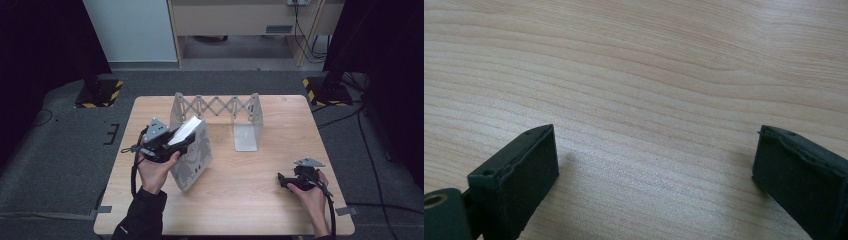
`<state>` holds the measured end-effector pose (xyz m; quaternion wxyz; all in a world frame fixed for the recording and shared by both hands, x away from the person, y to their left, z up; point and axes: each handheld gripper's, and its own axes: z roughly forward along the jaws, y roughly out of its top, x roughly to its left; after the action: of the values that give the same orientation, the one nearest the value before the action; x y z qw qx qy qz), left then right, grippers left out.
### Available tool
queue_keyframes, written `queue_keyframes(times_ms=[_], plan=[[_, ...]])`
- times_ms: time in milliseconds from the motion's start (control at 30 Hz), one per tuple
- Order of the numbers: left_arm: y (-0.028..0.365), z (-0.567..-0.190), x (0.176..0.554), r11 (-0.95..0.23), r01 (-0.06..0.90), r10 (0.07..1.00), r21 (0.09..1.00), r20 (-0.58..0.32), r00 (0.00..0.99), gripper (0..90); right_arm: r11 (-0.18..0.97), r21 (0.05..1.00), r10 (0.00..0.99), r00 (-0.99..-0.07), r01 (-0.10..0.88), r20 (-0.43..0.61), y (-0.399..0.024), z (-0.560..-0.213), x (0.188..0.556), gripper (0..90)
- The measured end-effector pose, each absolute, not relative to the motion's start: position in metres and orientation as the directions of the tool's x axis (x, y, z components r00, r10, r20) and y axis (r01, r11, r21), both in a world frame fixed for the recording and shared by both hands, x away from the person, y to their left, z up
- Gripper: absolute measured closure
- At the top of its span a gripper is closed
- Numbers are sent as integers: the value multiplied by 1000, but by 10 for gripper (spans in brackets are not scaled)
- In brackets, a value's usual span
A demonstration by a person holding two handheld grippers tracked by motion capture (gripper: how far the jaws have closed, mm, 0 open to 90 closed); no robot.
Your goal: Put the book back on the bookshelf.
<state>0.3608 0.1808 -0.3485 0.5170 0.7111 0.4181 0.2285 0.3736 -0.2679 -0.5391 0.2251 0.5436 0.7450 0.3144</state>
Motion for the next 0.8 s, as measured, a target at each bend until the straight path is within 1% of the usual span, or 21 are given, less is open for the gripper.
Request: queue_keyframes(times_ms=[233, 367, 800], plan=[[199, -344, 370, -110, 373, 874, 921, -90, 477, 521, 211, 713, 951, -308, 668, 6, -268, -539, 374, 48], [202, -343, 382, -90, 384, 889, 919, -100, 447, 521, 211, 713, 951, -308, 668, 6, -268, -539, 374, 48], [188, -340, 431, -74, 393, 925, 916, -83, 370, 521, 213, 713, 951, -309, 668, 6, -268, -539, 374, 47]])
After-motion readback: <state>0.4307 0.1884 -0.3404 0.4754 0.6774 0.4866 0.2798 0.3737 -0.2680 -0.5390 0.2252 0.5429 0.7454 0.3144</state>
